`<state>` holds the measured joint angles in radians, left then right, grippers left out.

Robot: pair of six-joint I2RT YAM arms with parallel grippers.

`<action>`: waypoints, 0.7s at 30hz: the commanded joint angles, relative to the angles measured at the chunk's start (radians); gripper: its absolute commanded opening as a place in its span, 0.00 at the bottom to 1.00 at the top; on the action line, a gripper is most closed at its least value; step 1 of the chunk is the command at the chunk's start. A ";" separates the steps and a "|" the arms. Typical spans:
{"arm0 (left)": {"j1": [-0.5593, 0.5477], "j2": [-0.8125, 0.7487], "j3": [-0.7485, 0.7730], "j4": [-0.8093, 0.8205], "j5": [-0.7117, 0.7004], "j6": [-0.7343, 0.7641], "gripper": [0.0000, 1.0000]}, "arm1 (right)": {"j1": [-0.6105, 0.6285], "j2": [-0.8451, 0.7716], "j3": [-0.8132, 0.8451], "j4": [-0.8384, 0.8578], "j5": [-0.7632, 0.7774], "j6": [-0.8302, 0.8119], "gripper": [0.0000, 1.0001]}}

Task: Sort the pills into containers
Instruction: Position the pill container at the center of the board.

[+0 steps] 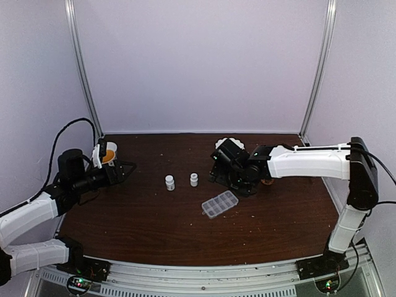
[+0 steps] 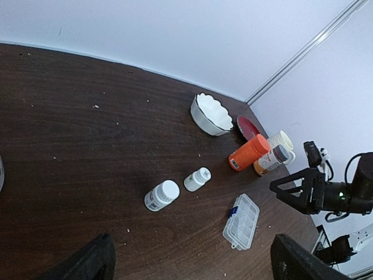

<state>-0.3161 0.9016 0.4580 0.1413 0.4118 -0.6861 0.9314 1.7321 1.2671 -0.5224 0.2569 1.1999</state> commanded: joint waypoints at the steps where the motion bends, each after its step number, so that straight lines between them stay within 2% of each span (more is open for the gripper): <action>1: -0.005 -0.065 -0.035 -0.009 0.006 0.022 0.96 | 0.007 0.091 0.172 -0.288 0.080 0.125 1.00; 4: -0.005 -0.099 -0.063 0.003 0.007 0.002 0.96 | 0.012 0.136 0.255 -0.405 0.110 0.170 1.00; 8: -0.005 -0.127 -0.084 0.008 0.004 -0.005 0.96 | 0.016 0.156 0.258 -0.445 0.127 0.241 1.00; 15: -0.005 -0.103 -0.083 0.019 0.012 -0.011 0.96 | 0.016 0.159 0.237 -0.430 0.127 0.303 1.00; 21: -0.005 -0.082 -0.087 0.038 0.014 -0.021 0.96 | 0.014 0.188 0.236 -0.379 0.119 0.291 1.00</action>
<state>-0.3161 0.8131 0.3790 0.1257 0.4164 -0.6945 0.9428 1.8889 1.5043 -0.9150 0.3420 1.4738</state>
